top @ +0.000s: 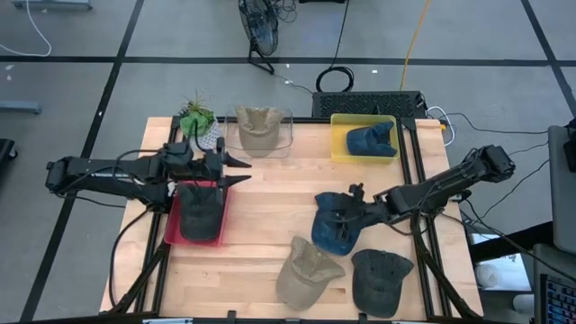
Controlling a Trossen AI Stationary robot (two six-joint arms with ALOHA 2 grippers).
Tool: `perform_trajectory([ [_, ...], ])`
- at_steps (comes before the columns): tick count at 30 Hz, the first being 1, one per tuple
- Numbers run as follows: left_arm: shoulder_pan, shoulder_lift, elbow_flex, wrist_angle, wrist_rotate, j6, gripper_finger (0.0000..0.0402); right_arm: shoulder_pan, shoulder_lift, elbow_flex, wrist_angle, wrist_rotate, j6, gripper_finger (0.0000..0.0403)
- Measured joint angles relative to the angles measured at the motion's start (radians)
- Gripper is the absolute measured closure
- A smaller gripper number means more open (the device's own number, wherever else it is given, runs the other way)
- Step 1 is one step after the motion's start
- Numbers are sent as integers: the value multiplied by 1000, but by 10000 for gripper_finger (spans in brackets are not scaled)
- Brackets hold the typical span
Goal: Pick & Place hat
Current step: Put the blue cap into the yellow bin
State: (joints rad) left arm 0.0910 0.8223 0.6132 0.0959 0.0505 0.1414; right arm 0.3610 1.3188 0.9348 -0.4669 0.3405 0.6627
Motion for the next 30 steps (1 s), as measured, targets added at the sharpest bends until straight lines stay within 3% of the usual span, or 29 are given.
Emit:
perform_trajectory([
  [15, -1, 3, 0, -27, 0, -101, 254, 5, 125, -1, -116, -60, 86, 248],
  [21, -1, 4, 0, -70, 0, -118, 254, 5, 160, -1, -98, -161, 102, 247],
  [30, -1, 4, 0, -71, 0, -111, 254, 5, 185, -2, -105, -160, 110, 248],
])
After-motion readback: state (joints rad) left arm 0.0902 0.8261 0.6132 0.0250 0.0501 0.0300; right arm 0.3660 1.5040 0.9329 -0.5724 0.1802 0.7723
